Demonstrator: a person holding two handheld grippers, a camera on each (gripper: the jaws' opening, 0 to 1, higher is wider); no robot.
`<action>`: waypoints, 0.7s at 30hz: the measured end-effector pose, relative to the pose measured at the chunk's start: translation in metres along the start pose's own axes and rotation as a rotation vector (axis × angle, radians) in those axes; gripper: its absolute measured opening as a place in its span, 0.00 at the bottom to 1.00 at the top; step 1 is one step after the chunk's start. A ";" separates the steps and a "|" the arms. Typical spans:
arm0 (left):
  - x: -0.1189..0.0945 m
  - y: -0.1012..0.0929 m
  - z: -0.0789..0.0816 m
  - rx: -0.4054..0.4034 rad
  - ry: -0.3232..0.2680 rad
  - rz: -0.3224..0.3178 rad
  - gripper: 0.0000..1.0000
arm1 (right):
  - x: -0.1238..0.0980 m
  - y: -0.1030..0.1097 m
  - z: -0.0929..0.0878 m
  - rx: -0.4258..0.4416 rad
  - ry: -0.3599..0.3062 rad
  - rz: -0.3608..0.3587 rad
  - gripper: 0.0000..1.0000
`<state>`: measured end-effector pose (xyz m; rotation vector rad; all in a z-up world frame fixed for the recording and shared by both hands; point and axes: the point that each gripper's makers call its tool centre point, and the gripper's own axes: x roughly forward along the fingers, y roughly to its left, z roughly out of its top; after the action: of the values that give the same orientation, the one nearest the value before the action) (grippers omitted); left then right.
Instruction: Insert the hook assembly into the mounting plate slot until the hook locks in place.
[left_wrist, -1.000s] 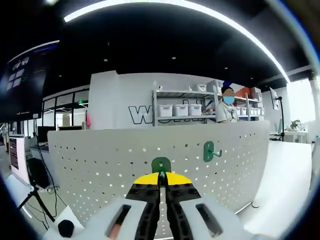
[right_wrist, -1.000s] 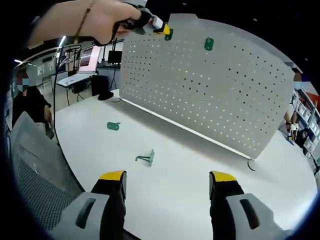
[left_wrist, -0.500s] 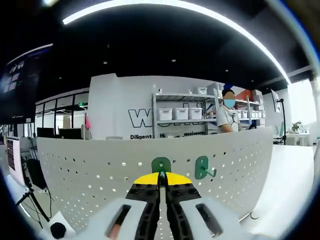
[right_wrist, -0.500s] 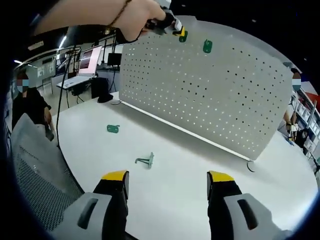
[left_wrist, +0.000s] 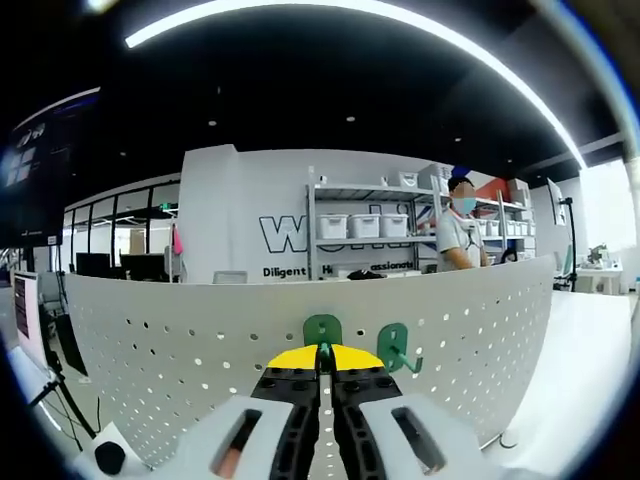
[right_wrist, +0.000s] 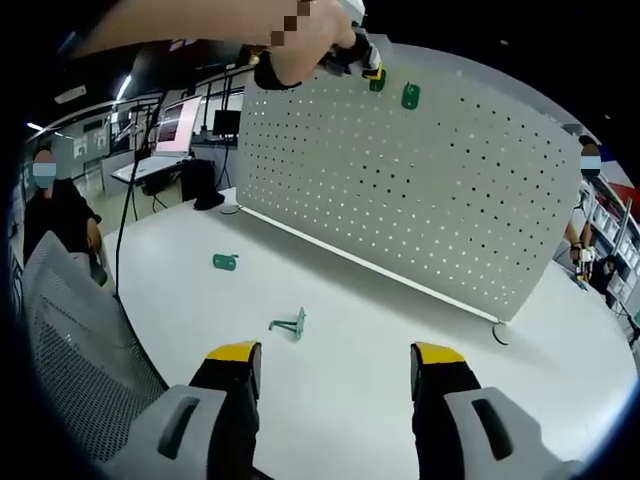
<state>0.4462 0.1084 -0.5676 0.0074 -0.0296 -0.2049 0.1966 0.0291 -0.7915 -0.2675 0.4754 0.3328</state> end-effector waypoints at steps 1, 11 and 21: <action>0.000 0.000 0.000 0.000 0.002 0.000 0.01 | 0.000 0.000 0.000 0.000 -0.001 0.000 0.58; 0.003 0.001 -0.004 0.021 0.012 0.036 0.02 | -0.001 0.000 0.003 -0.001 -0.016 0.001 0.57; 0.005 -0.004 -0.007 0.043 0.000 0.055 0.02 | -0.003 0.002 0.006 -0.017 -0.033 0.007 0.57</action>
<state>0.4502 0.1037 -0.5742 0.0496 -0.0346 -0.1497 0.1961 0.0317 -0.7857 -0.2769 0.4411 0.3477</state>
